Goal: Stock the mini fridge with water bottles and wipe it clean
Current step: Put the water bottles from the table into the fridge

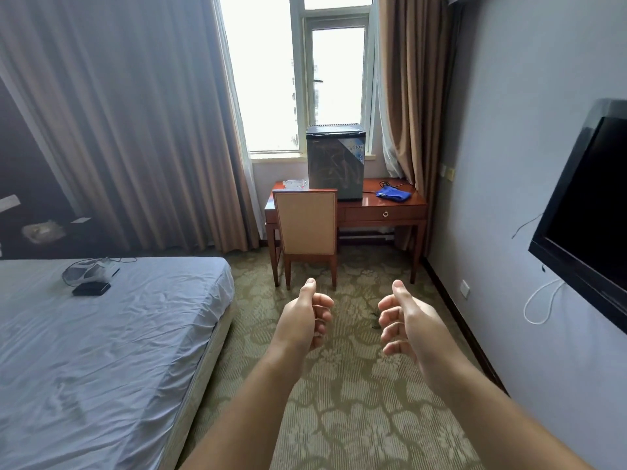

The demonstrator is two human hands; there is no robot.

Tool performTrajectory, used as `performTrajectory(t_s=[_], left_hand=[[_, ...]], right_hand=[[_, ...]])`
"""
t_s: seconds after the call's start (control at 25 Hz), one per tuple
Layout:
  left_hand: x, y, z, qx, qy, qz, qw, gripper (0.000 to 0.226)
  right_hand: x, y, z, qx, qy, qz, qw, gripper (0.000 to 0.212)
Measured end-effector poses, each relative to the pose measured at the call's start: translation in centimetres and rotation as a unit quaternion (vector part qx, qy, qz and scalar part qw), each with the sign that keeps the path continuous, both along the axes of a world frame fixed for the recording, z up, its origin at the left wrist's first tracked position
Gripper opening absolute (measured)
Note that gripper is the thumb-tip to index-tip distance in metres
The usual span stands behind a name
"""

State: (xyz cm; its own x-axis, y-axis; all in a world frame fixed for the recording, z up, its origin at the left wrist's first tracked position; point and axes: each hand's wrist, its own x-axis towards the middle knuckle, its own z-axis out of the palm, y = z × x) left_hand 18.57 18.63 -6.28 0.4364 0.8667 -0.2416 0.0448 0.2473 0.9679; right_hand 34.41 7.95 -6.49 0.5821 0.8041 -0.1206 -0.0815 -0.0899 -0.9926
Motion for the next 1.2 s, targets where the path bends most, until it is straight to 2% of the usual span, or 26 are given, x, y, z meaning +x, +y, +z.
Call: performTrajectory(t_s=[0.16,0.4,0.72,0.96,1.2], left_hand=[[7.3,6.1,-1.1,-0.019,0.004,0.011,1.000,0.050],[14.6,17.4,-3.1,-0.049,-0.011,0.023,0.998,0.051],[23.5,40.2,-3.0,-0.039,-0.011,-0.004,0.999,0.050],[29.3,53.6,-1.8,-0.052,-0.032,-0.008,0.998,0.049],[38.2,64.9,-4.5,-0.062,-0.027,-0.014,0.998,0.049]], right_hand=[[7.5,6.7,-0.9,-0.021,0.009,0.010,1.000,0.052],[13.2,19.0,-3.0,-0.039,0.034,-0.001,0.999,0.048],[20.9,41.9,-3.6,-0.053,0.035,-0.005,0.998,0.046],[27.7,53.7,-3.1,-0.041,0.033,-0.024,0.998,0.044],[36.4,65.5,-4.9,-0.037,0.039,-0.018,0.998,0.039]])
